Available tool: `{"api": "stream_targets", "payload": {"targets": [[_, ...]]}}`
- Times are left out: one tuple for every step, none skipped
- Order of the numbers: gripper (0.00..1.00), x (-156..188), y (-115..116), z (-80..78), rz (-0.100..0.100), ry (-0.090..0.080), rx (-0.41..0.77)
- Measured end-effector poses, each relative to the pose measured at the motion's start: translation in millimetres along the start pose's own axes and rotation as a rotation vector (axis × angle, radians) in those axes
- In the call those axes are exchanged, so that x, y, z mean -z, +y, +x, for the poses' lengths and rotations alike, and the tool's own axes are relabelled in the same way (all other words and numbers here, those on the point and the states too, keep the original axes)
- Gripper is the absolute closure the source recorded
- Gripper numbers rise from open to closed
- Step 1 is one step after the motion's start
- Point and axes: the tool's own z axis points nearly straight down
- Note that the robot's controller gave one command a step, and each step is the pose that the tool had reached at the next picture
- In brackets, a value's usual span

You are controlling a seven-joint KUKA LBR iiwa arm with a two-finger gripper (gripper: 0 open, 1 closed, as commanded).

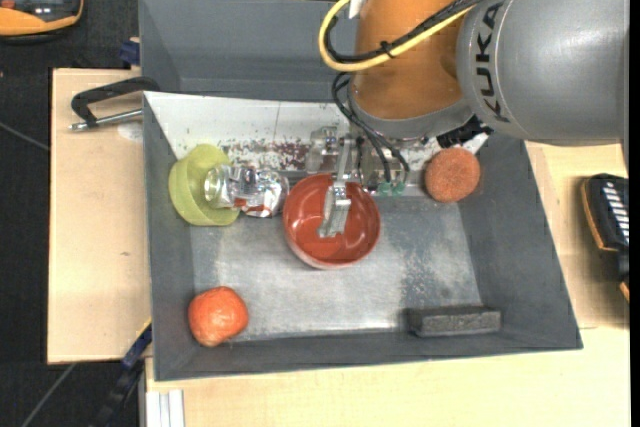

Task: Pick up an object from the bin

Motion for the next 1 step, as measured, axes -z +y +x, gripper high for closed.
{"api": "stream_targets", "payload": {"targets": [[1.0,5.2,-0.8,-1.5,-0.001,-0.009,-0.002]]}}
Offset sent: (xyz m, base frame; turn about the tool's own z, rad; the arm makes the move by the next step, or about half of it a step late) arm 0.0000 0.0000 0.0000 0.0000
